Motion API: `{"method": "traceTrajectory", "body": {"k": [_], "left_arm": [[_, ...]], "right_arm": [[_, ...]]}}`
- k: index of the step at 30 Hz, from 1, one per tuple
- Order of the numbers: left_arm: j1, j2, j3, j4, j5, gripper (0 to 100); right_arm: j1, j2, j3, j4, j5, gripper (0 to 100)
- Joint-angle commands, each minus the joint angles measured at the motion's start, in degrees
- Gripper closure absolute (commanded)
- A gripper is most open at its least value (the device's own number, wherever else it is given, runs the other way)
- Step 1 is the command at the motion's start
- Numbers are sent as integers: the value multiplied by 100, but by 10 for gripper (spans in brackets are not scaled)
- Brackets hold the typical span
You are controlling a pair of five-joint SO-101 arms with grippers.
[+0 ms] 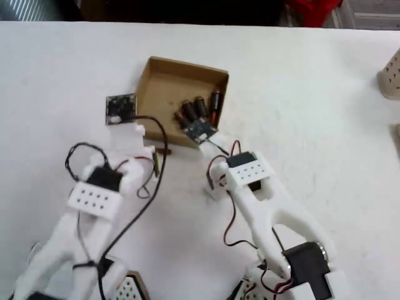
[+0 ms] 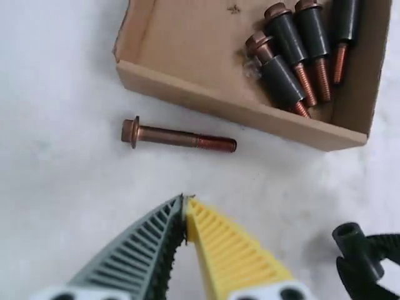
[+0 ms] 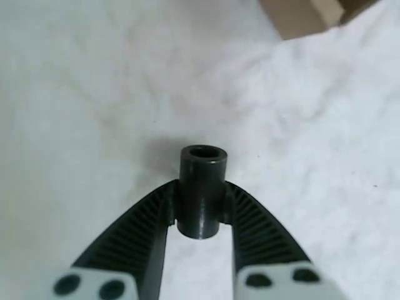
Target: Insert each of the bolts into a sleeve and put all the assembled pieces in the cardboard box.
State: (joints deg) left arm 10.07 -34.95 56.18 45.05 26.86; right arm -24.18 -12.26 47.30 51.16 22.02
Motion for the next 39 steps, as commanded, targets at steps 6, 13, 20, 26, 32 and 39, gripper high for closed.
{"method": "traceTrajectory", "body": {"k": [6,13,20,26,32,39], "left_arm": [[66,2044,-1459,-580,554,976],[-13,3424,-2453,-633,809,953],[-312,4470,-3262,-615,791,954],[-233,4708,-3314,-598,774,954],[145,4734,-3305,229,-167,954],[242,4716,-3305,993,-862,955]], "right_arm": [[110,-251,-18,-75,18,981],[110,-251,-18,-75,18,981],[110,-259,-18,-75,18,981],[110,-251,-18,-75,18,981],[110,-259,-18,-75,18,981],[101,-224,-18,-75,18,981]]}}
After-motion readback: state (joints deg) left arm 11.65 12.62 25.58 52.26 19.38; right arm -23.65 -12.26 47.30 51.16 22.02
